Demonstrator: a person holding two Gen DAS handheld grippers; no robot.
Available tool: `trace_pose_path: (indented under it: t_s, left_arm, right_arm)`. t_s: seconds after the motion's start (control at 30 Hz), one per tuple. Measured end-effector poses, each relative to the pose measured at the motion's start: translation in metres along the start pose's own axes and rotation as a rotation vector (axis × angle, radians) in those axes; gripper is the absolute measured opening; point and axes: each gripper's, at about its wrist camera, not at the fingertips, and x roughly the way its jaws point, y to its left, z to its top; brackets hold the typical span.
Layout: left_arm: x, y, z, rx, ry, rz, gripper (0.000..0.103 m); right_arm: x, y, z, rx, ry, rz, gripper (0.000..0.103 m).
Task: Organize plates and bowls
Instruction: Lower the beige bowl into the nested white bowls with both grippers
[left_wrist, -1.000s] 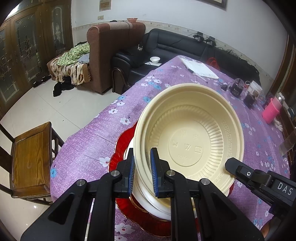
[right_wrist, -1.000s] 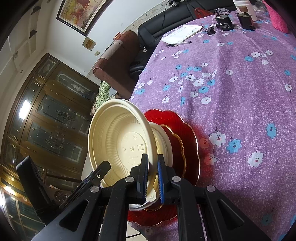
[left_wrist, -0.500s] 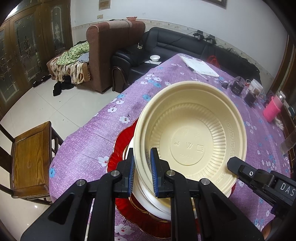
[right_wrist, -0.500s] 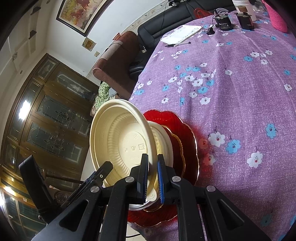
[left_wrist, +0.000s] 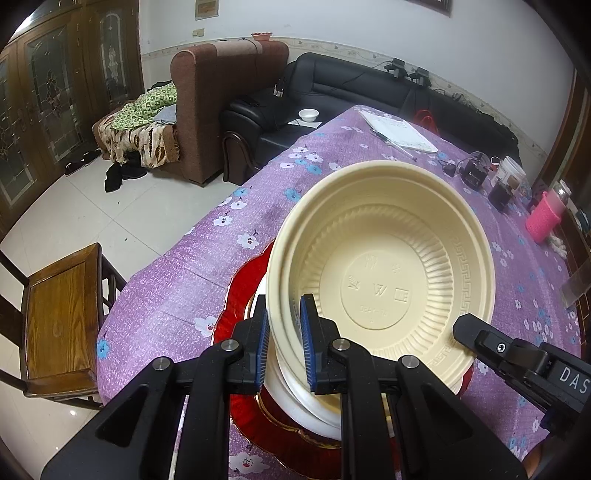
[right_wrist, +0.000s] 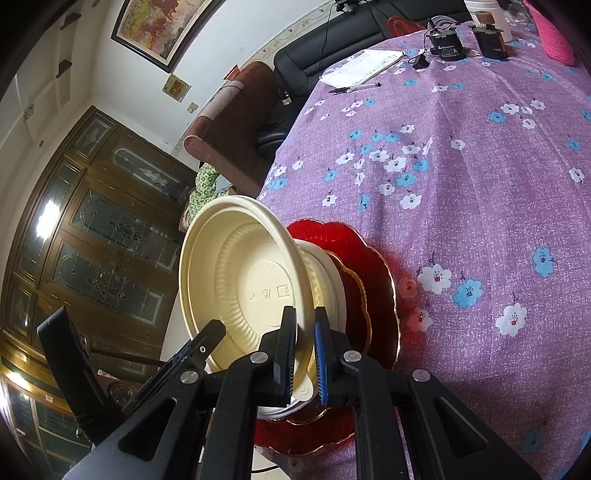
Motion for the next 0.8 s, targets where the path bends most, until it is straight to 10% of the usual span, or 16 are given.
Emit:
trace_pose_path:
  t_s: [0.6, 0.8]
  left_arm:
    - [0.003, -0.011, 0.003, 0.062, -0.005, 0.048, 0.017]
    - [-0.006, -0.014, 0.004, 0.09, -0.063, 0.111, 0.049]
  right_arm:
    - [0.002, -0.001, 0.002, 0.004, 0.005, 0.007, 0.01]
    - [0.001, -0.002, 0.003, -0.008, -0.01, -0.011, 0.01]
